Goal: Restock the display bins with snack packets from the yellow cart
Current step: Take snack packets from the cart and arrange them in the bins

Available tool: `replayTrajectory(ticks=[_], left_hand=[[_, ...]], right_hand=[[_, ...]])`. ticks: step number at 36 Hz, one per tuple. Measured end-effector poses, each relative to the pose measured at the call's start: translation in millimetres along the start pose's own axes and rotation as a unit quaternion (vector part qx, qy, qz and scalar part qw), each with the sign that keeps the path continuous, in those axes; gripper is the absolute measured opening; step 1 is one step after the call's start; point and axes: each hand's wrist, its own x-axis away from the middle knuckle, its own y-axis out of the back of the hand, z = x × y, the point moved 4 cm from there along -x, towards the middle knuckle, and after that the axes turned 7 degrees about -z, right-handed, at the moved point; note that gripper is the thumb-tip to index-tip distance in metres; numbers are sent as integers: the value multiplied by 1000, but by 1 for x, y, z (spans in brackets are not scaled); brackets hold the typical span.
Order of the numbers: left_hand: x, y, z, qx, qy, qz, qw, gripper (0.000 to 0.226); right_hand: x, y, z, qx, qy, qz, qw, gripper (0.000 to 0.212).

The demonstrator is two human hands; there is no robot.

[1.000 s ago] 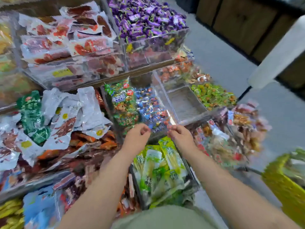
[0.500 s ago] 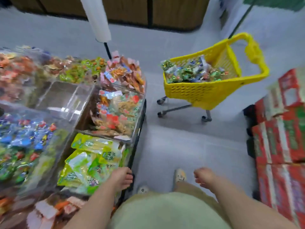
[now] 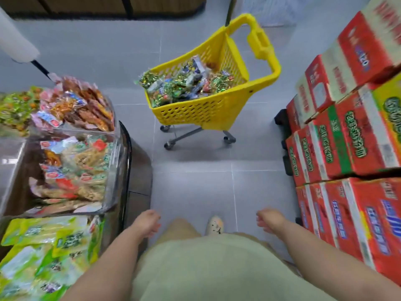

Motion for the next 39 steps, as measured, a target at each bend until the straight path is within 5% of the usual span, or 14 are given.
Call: replayTrajectory(ticks=[12, 19, 28, 39], left_hand=[[-39, 43, -70, -35, 57, -10, 998, 30], [-95, 82, -186, -54, 1, 0, 999, 29], [-132, 131, -292, -51, -67, -44, 995, 23], [-157, 117, -254, 92, 114, -54, 988, 27]], right_hand=[[-38, -4, 84, 22, -7, 32, 999, 12], [-49, -17, 154, 13, -35, 29, 999, 20], [-63, -26, 303, -23, 38, 21, 999, 20], [-106, -29, 439, 51, 98, 91, 990, 18]])
